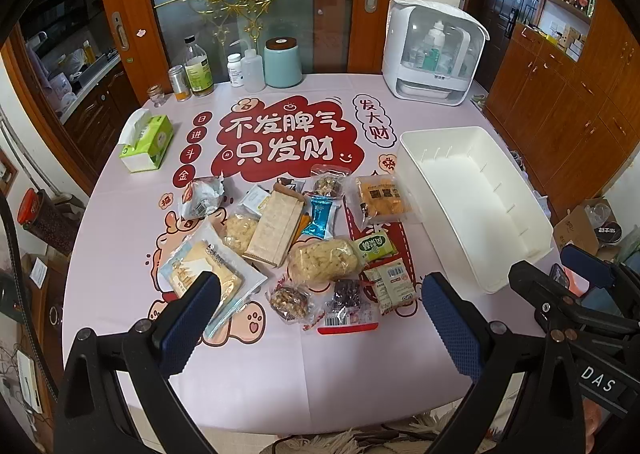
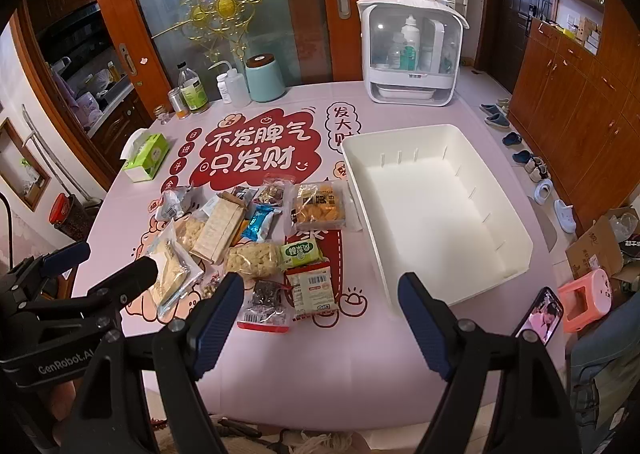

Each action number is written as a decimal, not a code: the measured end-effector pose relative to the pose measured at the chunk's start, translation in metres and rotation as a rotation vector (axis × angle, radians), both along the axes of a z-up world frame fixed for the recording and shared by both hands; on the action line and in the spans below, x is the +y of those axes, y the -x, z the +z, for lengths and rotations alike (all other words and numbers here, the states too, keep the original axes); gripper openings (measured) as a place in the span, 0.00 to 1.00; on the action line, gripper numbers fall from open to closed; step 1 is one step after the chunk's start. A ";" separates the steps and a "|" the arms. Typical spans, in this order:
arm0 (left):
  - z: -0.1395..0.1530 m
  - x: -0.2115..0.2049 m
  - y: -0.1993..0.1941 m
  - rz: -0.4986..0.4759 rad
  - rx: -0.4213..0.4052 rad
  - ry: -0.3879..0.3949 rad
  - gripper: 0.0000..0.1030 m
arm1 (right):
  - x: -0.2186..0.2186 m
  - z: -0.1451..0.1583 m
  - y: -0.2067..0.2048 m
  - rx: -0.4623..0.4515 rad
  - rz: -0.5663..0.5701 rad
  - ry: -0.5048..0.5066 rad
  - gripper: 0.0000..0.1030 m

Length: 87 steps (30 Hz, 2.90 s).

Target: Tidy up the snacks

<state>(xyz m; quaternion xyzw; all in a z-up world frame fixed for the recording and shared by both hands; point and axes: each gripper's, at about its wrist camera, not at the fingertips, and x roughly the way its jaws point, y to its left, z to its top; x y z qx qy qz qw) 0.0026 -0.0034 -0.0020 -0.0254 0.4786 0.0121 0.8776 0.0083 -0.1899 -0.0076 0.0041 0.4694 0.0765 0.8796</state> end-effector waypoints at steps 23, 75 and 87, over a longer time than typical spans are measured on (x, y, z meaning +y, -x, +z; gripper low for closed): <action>-0.001 0.003 0.003 -0.004 -0.003 -0.001 0.97 | 0.004 0.005 0.001 -0.003 -0.004 0.001 0.78; -0.018 0.082 -0.011 -0.015 0.057 -0.005 0.97 | 0.065 -0.024 -0.021 0.055 -0.060 -0.032 0.78; -0.070 0.173 -0.031 0.034 0.171 0.120 0.97 | 0.091 -0.080 -0.038 0.145 -0.104 0.012 0.78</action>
